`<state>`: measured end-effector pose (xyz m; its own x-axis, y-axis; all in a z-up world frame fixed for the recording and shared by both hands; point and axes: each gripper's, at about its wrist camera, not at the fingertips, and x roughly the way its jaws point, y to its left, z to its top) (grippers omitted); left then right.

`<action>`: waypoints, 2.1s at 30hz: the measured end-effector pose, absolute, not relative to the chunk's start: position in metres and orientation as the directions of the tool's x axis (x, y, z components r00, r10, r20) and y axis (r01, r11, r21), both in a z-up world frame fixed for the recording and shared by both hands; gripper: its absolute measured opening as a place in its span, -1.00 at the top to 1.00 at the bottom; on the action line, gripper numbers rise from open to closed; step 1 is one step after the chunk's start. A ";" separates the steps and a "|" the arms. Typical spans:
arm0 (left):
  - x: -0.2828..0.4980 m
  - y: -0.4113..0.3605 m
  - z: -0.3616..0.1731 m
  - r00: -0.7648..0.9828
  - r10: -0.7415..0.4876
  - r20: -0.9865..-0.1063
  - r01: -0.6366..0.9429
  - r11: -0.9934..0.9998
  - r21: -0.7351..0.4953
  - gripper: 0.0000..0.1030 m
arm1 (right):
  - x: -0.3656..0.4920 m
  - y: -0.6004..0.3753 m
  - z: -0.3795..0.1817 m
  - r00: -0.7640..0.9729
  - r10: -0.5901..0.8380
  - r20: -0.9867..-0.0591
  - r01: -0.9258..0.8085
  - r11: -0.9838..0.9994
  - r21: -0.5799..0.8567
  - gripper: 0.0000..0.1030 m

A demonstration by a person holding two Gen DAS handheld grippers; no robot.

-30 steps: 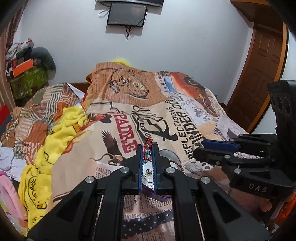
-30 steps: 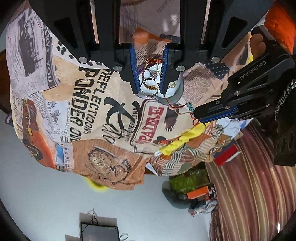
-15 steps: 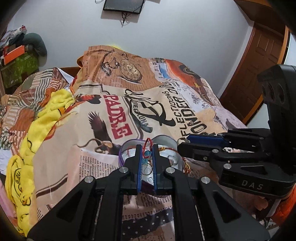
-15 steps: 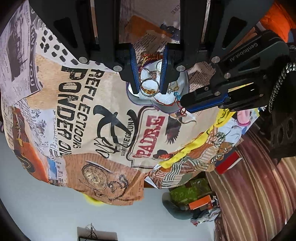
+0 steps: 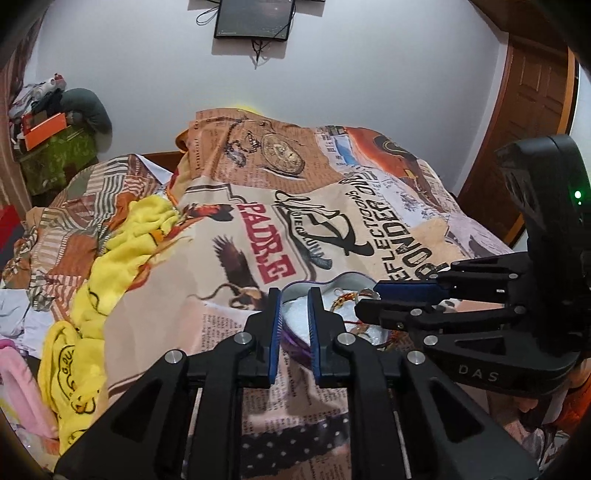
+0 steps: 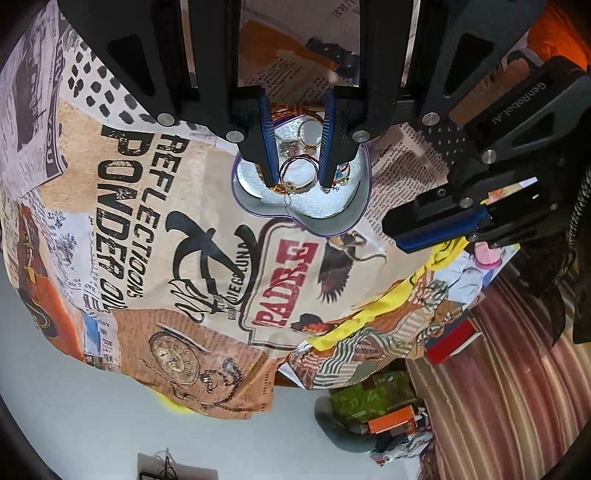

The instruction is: Organize jewelry

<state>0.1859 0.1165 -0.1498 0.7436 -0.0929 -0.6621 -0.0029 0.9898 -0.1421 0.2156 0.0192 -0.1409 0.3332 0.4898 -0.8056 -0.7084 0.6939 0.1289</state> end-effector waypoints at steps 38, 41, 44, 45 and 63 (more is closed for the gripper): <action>0.033 0.074 0.036 0.971 0.003 -0.241 -0.025 0.996 -0.086 0.12 | 0.072 -0.084 0.050 0.723 0.618 -0.309 -0.631 0.773 0.069 0.48; 0.012 0.069 0.047 0.981 0.020 -0.194 -0.037 0.996 -0.085 -0.15 | 0.053 -0.093 0.057 0.758 0.604 -0.248 -0.608 0.791 0.067 0.04; -0.004 0.066 0.052 0.987 0.048 -0.155 -0.064 0.993 -0.098 -0.75 | 0.039 -0.098 0.059 0.794 0.574 -0.202 -0.574 0.816 0.063 -0.37; -0.006 0.066 0.052 0.988 0.051 -0.144 -0.066 0.993 -0.101 -0.91 | 0.034 -0.098 0.059 0.808 0.558 -0.187 -0.558 0.828 0.061 -0.45; -0.012 0.075 0.042 0.982 0.081 -0.168 -0.104 0.986 -0.128 -0.95 | 0.030 -0.101 0.056 0.852 0.491 -0.183 -0.487 0.871 0.065 -0.98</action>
